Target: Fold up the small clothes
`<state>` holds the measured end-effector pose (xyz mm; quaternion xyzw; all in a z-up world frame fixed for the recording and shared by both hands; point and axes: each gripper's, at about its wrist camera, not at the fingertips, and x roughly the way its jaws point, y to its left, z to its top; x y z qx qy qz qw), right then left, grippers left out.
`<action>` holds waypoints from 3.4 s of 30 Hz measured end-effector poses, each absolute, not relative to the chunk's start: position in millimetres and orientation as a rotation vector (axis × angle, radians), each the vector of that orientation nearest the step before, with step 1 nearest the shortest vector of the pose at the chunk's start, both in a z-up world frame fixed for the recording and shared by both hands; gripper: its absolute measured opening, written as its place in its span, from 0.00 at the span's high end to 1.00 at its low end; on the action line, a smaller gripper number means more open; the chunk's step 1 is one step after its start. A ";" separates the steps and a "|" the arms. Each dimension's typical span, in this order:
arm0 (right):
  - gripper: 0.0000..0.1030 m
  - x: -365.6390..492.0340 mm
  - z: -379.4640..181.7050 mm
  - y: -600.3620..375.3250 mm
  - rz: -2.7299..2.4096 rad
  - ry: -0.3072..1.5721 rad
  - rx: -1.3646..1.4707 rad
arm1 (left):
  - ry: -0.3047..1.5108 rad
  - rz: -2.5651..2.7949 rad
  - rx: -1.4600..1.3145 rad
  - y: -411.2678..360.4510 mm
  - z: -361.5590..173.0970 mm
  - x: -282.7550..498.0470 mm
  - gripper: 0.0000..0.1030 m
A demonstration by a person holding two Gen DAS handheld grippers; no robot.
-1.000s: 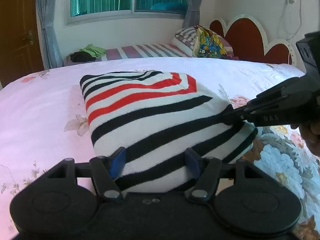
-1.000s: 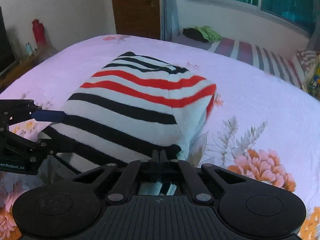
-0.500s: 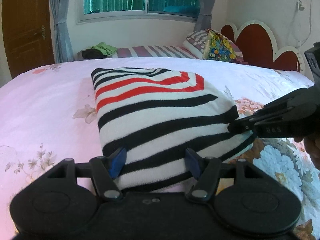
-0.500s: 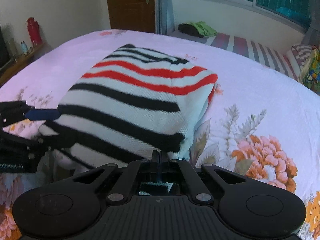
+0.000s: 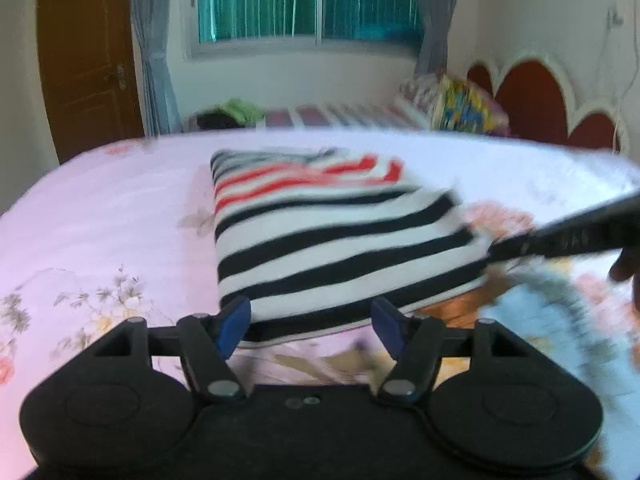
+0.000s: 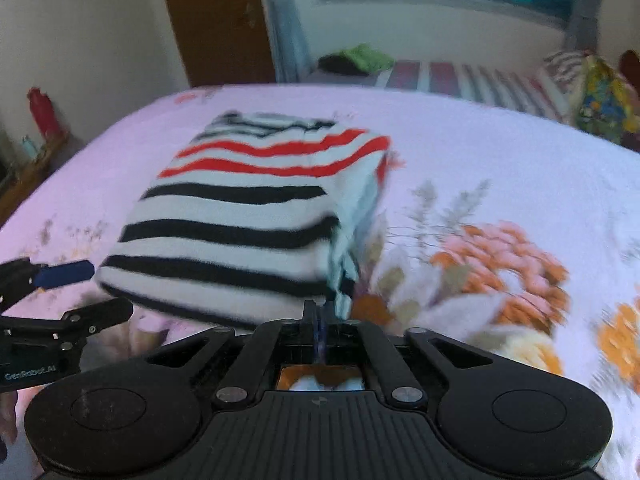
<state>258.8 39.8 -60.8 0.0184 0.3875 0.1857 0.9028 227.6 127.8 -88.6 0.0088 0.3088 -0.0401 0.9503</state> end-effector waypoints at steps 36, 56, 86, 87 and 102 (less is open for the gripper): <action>0.00 -48.6 84.0 14.0 0.343 0.453 0.048 | 0.287 0.115 0.001 72.8 50.3 -45.3 0.01; 0.00 -46.7 80.2 18.2 0.307 0.508 0.061 | 0.389 0.083 -0.052 90.3 46.1 -34.6 0.01; 0.00 -57.4 82.9 12.8 0.299 0.523 0.059 | 0.381 0.067 -0.021 89.5 45.3 -37.2 0.01; 0.00 -57.4 82.9 12.9 0.298 0.523 0.059 | 0.383 0.066 -0.023 89.6 45.1 -36.8 0.01; 0.00 -57.2 82.7 9.2 0.302 0.524 0.061 | 0.381 0.052 -0.012 83.2 41.6 -37.1 0.01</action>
